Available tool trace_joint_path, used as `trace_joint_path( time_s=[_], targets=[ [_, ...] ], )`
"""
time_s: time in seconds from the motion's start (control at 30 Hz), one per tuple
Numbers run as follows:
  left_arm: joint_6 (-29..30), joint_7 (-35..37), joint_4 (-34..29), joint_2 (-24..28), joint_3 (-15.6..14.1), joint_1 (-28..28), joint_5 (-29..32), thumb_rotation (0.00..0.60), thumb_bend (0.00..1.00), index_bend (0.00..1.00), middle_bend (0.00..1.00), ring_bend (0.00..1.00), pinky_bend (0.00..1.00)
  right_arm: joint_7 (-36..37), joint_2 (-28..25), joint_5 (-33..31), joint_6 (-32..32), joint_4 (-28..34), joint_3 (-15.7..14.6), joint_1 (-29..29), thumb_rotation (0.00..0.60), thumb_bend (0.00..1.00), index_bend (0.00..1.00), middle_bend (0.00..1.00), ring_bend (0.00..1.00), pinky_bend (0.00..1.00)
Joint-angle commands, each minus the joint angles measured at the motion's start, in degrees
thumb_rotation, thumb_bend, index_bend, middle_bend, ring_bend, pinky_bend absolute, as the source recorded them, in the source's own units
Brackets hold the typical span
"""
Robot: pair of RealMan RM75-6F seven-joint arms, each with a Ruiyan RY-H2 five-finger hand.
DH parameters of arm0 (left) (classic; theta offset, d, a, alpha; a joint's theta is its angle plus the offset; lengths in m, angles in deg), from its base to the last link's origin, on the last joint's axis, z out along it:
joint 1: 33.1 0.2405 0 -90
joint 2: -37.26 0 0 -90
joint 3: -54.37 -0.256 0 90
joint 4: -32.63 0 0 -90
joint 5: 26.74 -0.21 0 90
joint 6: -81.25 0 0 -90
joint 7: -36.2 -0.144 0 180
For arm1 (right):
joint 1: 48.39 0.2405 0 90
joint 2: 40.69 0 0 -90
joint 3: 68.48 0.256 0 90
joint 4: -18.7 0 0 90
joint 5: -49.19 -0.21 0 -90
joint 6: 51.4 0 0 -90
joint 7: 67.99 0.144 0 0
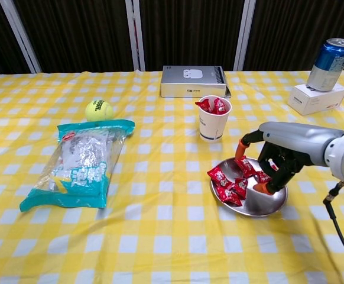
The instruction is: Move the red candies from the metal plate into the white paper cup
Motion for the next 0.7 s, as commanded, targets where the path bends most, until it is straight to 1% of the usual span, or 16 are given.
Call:
trace_joint_path(
  time_s=[0.03, 0.33, 0.7],
  targets=[
    [-0.1, 0.2, 0.2, 0.0, 0.0, 0.1, 0.1, 0.600, 0.00, 0.00, 0.00, 0.00, 0.00, 0.0, 1.0, 0.2, 0.6, -0.9, 0.1, -0.2, 0.600, 0.32, 0.27, 0.75, 0.80, 1.00],
    [-0.3, 0.2, 0.1, 0.0, 0.1, 0.0, 0.5, 0.600, 0.01, 0.00, 0.00, 0.00, 0.00, 0.6, 2.9, -0.4, 2.4, -4.5, 1.0, -0.5, 0.600, 0.32, 0.27, 0.75, 0.80, 1.00],
    [-0.6, -0.2, -0.1, 0.0, 0.2, -0.1, 1.0, 0.600, 0.01, 0.00, 0.00, 0.00, 0.00, 1.9, 3.8, 0.1, 4.2, -6.2, 0.8, -1.4, 0.600, 0.32, 0.38, 0.75, 0.80, 1.00]
  ],
)
